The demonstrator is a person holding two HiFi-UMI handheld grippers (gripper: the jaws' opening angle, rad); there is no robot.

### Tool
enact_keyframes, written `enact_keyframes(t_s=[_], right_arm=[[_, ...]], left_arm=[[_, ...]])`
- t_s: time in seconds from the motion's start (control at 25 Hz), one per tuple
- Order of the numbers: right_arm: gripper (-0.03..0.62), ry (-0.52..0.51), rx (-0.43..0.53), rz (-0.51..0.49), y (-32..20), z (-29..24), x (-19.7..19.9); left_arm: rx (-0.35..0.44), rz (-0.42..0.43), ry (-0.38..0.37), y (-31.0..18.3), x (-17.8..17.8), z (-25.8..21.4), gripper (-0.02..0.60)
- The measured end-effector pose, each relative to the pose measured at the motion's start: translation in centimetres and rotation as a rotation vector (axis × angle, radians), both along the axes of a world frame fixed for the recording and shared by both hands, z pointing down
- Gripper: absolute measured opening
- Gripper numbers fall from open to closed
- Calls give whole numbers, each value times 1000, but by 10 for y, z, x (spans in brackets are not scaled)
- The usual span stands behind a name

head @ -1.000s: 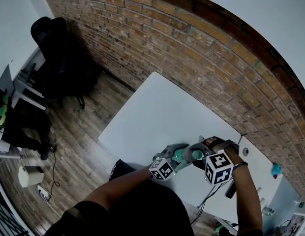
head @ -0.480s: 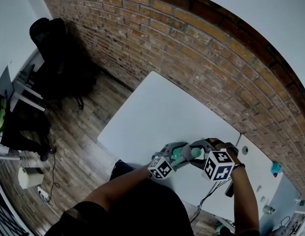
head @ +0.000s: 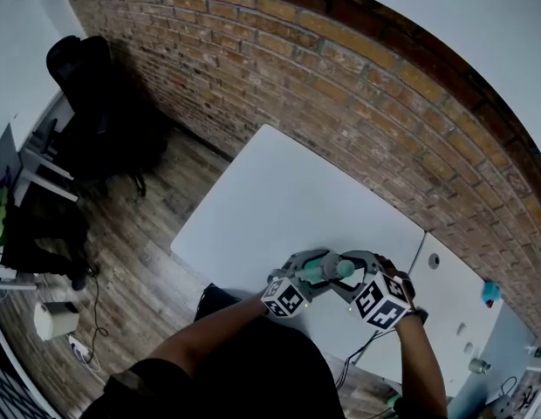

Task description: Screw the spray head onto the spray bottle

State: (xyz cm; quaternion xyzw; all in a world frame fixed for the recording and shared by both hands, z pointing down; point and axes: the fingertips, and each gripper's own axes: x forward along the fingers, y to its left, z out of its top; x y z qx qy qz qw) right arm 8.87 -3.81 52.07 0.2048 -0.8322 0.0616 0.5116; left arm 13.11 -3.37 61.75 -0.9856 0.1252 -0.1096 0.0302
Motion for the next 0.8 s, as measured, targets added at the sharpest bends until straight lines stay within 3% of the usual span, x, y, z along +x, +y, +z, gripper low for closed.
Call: enact_keyframes(t_s=[0.12,0.28,0.48,0.64,0.8], right_arm=[[239,-17,15,45,0,0,1],[241,4,1,-33,1,-1,1],[244,64,18,-272,3,-19,-2],[247,219,7,-535,12,-10,1],[247,325,-15,-694,15,8,2]], left_arm=[[3,-11,1,0,0,0,337],[-1,-21,-3,-1,0,2,337],[-7,-10,-6,-1,-1,3,337],[-11,-4,-8,0,0,3,337],[-14,-5,-8,-1,0,3,337]])
